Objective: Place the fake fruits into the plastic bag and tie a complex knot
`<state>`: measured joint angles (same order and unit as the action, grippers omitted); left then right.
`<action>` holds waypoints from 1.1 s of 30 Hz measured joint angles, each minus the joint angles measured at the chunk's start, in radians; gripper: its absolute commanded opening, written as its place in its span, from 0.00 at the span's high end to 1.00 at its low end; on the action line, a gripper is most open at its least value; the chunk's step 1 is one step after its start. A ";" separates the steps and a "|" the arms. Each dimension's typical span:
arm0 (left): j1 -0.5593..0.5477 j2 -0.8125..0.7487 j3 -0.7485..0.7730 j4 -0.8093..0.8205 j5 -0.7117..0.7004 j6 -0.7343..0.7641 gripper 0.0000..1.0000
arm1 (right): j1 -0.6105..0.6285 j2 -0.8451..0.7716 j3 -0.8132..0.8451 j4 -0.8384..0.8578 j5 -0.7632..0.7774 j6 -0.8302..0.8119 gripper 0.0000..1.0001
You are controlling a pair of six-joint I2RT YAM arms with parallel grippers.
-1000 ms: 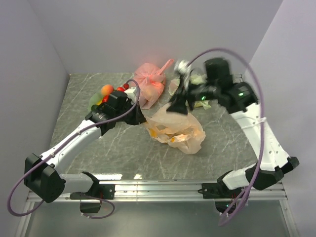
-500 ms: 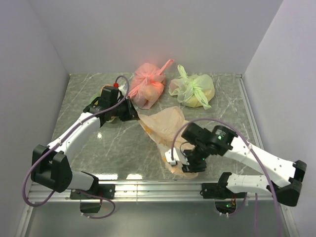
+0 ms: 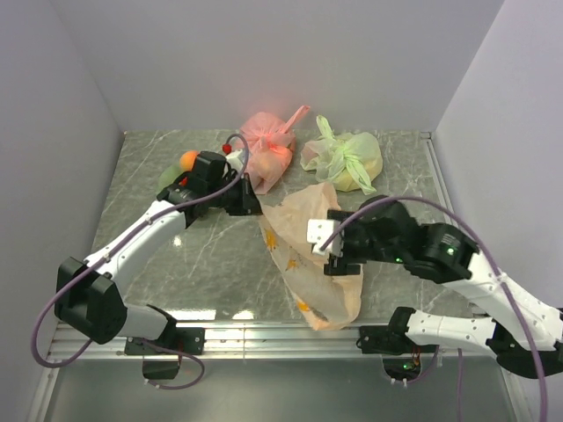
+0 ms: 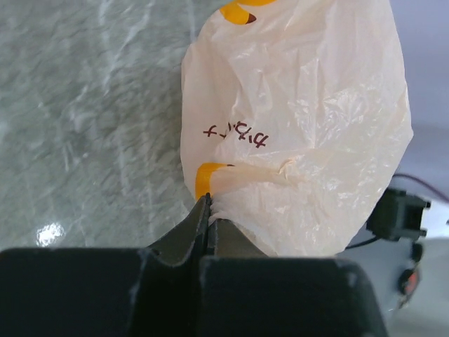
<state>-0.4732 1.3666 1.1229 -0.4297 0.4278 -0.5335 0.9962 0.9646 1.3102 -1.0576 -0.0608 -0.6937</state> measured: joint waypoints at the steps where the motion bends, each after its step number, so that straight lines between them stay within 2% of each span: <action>1: -0.019 -0.004 0.013 -0.001 0.000 0.018 1.00 | 0.000 -0.003 0.028 0.034 0.008 0.023 0.11; 4: -0.046 -0.017 0.043 -0.001 0.004 0.050 1.00 | 0.000 0.005 0.063 0.083 0.026 0.069 0.05; 12: -0.042 -0.019 0.061 0.006 0.025 0.060 1.00 | 0.019 0.166 0.056 0.161 0.013 0.235 0.02; 20: 0.021 0.022 0.061 0.011 0.065 -0.048 1.00 | 0.102 0.242 0.014 0.295 0.064 0.346 0.01; 29: 0.058 0.051 0.061 0.025 0.092 -0.146 1.00 | 0.101 0.397 -0.104 0.395 0.190 0.363 0.00; 32: 0.058 0.051 0.061 0.025 0.102 -0.161 1.00 | 0.072 0.462 -0.107 0.416 0.238 0.373 0.51; 33: 0.058 0.051 0.061 0.025 0.105 -0.163 1.00 | 0.050 0.476 -0.107 0.419 0.245 0.379 0.84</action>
<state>-0.4152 1.4181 1.1843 -0.4046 0.5323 -0.6968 1.0462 1.4410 1.2034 -0.6388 0.1841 -0.3149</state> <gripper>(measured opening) 0.012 0.614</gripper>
